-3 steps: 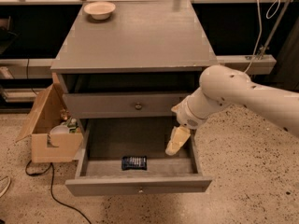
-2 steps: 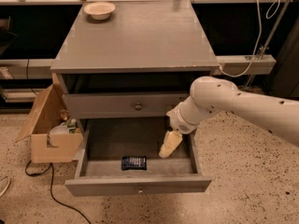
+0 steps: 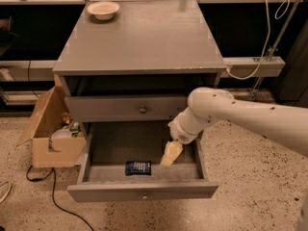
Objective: Pick rxbar blueberry from middle drawer and place on counter
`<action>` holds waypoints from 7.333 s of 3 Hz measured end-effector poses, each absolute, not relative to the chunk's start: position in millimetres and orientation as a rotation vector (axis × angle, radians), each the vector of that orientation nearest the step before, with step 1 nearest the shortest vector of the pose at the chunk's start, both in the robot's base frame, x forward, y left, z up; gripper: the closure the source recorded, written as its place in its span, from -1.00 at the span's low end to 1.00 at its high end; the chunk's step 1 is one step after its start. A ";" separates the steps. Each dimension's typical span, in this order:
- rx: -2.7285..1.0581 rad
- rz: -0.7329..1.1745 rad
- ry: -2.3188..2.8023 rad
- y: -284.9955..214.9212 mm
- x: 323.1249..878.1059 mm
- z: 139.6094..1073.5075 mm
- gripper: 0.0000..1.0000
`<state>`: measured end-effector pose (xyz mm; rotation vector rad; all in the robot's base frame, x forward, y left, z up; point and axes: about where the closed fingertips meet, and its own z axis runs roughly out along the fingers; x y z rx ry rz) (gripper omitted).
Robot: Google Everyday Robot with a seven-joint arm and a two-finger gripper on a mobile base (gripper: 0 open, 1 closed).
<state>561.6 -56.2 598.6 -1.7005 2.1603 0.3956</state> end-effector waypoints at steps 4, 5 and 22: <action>-1.523 0.493 2.194 -6.1 622.3 433.6 -1.00; -1.533 0.503 2.197 -4.0 621.8 427.6 -1.00; -1.565 0.334 1.584 -54.7 599.4 753.0 1.00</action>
Offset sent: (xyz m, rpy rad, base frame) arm 0.0348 0.0479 -0.1426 -0.0207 0.0510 -0.0447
